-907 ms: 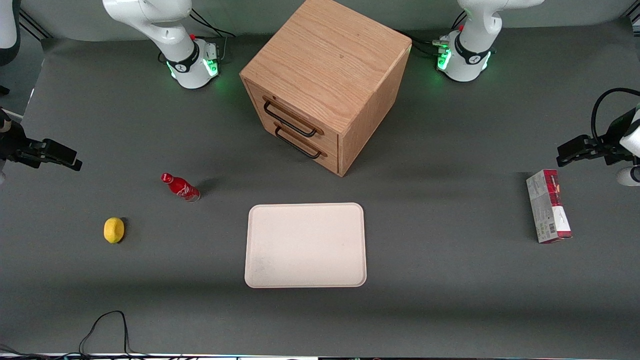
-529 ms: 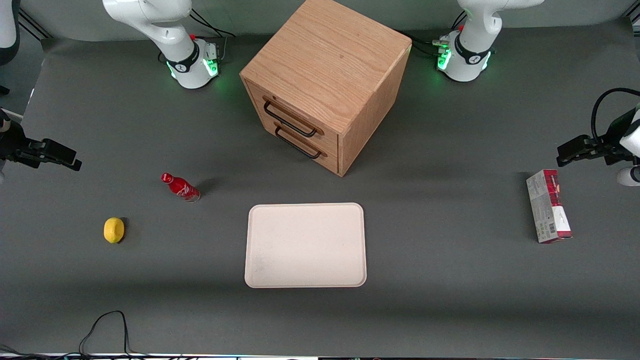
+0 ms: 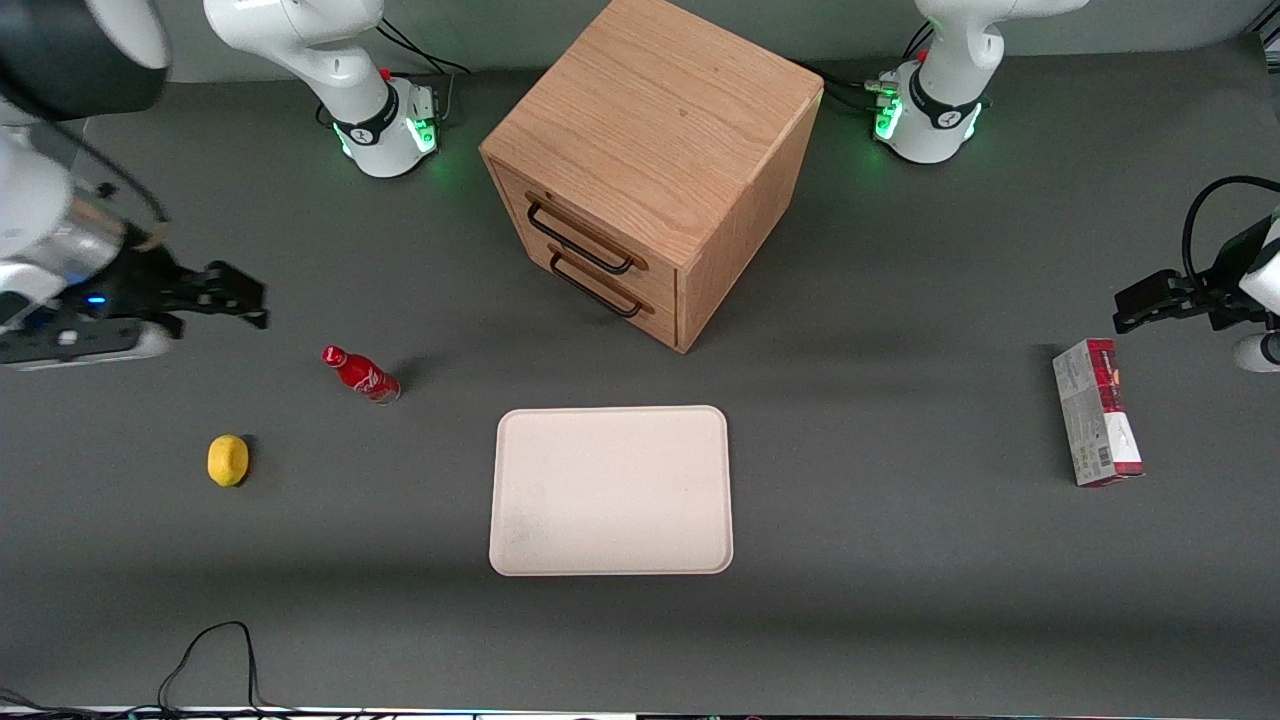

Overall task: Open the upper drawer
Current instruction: 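Move the right gripper toward the upper drawer's black handle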

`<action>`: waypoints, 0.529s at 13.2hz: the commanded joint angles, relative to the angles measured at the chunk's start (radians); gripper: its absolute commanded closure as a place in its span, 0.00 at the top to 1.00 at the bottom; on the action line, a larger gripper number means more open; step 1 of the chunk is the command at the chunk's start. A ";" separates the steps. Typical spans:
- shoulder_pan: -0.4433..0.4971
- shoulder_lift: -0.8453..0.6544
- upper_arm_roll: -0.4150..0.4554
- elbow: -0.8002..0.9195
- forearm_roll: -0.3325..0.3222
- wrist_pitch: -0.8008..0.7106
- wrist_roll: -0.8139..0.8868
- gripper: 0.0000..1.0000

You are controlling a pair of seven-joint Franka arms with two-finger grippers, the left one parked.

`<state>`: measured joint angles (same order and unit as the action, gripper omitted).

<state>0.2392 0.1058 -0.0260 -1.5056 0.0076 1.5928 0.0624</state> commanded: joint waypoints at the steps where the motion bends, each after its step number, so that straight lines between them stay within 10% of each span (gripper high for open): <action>1: 0.147 0.032 -0.006 0.022 -0.005 0.010 0.007 1.00; 7: 0.382 0.061 -0.006 0.015 -0.005 0.009 -0.272 1.00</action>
<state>0.5875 0.1489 -0.0186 -1.5048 0.0072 1.6068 -0.0953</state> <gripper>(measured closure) 0.000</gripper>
